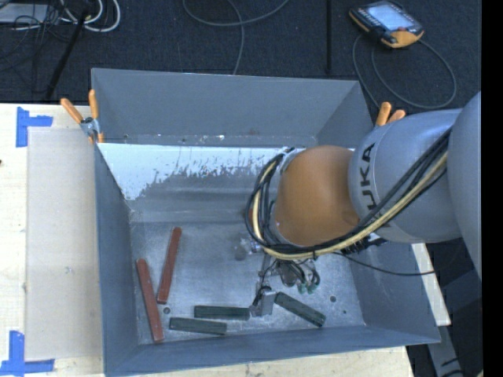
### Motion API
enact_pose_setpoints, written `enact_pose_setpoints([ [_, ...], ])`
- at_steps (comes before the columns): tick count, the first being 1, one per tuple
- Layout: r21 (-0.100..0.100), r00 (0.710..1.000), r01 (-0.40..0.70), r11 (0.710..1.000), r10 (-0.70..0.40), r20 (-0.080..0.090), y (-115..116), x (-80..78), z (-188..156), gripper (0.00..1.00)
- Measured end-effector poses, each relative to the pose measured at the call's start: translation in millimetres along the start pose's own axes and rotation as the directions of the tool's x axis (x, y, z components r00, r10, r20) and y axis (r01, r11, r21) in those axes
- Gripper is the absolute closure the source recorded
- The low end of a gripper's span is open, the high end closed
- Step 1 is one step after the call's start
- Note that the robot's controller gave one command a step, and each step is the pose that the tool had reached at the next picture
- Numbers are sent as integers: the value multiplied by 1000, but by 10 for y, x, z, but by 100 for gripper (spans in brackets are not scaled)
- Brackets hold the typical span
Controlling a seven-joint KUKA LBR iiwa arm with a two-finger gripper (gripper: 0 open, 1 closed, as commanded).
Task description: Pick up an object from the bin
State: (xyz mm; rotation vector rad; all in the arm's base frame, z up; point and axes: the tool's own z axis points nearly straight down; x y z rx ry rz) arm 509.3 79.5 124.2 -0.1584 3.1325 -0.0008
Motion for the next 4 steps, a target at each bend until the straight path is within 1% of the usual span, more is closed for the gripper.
enact_pose_setpoints([
  [1,-1,974,228,974,-228,-7,465,-22,352,0],
  [2,-2,985,172,985,-172,-7,35,168,462,100],
  [3,-2,985,172,985,-172,-7,34,168,463,100],
  [4,-2,987,162,987,-162,1,319,7,-1232,100],
])
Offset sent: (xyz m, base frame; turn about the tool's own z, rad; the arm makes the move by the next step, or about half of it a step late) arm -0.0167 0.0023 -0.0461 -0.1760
